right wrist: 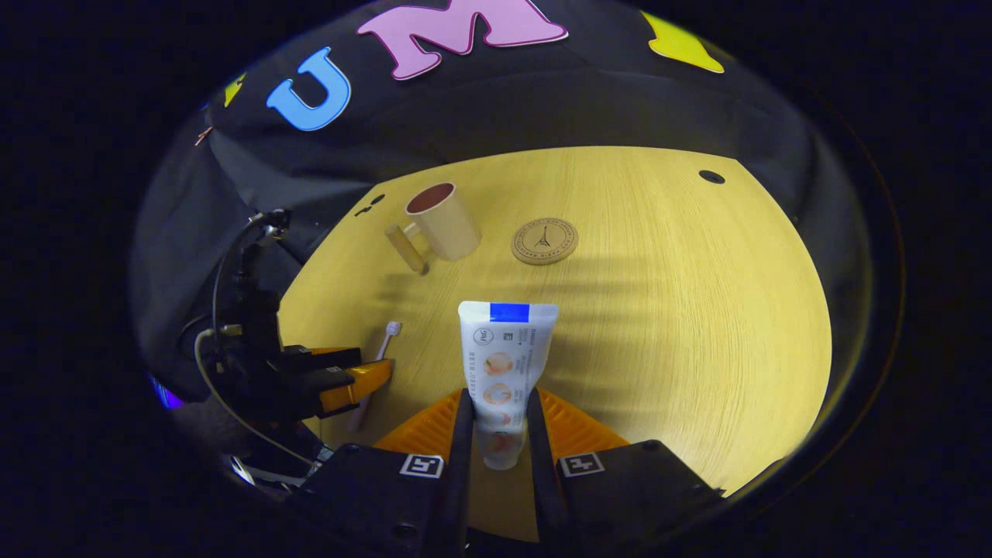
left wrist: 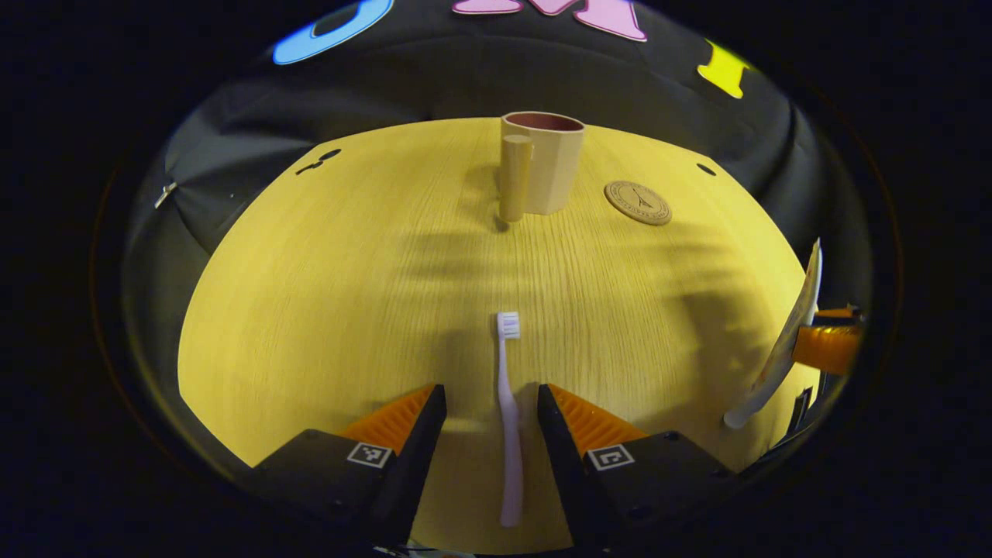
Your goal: Put the toothbrush and toothpaste on the desktop into the cup, then pick up the cup and place it on the coaster on the desktop.
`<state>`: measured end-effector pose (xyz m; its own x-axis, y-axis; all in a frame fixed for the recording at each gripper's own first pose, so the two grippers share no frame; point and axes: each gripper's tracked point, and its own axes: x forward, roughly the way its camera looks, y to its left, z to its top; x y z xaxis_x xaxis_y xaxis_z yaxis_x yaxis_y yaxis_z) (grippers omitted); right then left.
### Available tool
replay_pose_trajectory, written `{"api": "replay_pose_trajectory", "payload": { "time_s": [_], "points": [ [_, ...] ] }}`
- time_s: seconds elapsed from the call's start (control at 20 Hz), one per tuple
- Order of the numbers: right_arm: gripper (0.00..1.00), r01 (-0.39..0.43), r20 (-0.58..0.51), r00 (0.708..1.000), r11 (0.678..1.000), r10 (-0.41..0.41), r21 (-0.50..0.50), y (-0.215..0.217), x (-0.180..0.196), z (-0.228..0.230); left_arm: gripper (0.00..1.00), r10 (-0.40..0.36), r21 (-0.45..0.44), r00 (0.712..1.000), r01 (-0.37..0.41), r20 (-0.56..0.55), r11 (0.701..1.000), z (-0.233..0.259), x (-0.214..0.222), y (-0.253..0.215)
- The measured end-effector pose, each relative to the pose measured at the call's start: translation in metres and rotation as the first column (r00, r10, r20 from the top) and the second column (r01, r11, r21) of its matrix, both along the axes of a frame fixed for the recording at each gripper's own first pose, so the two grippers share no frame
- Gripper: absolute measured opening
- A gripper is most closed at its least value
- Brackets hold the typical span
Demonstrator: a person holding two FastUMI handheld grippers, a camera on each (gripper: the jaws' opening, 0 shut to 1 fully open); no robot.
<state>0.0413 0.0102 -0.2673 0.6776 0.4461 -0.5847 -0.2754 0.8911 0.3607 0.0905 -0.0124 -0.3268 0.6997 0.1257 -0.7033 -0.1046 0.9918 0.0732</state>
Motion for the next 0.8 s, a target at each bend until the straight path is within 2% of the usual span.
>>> {"api": "replay_pose_trajectory", "payload": {
  "time_s": [0.15,0.2,0.3,0.4,0.5,0.55,0.8],
  "points": [
    [0.39,-0.032,0.045,0.999,0.999,0.031,0.035,0.002,0.002,0.009,0.74,0.002,-0.003,1.000,-0.002,-0.019,1.000,-0.001,0.000,-0.001],
    [0.40,-0.043,0.056,0.998,0.998,0.040,0.047,0.002,0.003,0.010,0.77,0.003,-0.004,1.000,-0.003,-0.031,1.000,-0.002,0.001,-0.001],
    [0.39,-0.059,0.069,0.996,0.996,0.054,0.069,0.003,0.005,0.015,0.71,0.001,-0.003,0.998,-0.001,-0.056,1.000,-0.002,0.000,-0.002],
    [0.39,-0.069,0.073,0.995,0.994,0.062,0.083,0.002,0.008,0.018,0.45,0.005,0.001,0.997,-0.005,-0.076,1.000,-0.002,0.003,-0.004],
    [0.39,-0.070,0.082,0.995,0.993,0.063,0.094,-0.002,0.012,0.022,0.28,0.013,0.015,0.995,-0.012,-0.096,1.000,0.000,0.002,-0.008],
    [0.39,-0.068,0.083,0.995,0.993,0.060,0.098,-0.004,0.014,0.023,0.16,0.013,0.018,0.994,-0.011,-0.111,1.000,-0.003,0.002,-0.008],
    [0.39,-0.037,0.102,0.994,0.995,0.027,0.095,-0.014,0.019,0.033,0.07,-0.035,-0.053,0.994,0.030,-0.100,0.998,0.001,0.004,-0.010]
  ]
}}
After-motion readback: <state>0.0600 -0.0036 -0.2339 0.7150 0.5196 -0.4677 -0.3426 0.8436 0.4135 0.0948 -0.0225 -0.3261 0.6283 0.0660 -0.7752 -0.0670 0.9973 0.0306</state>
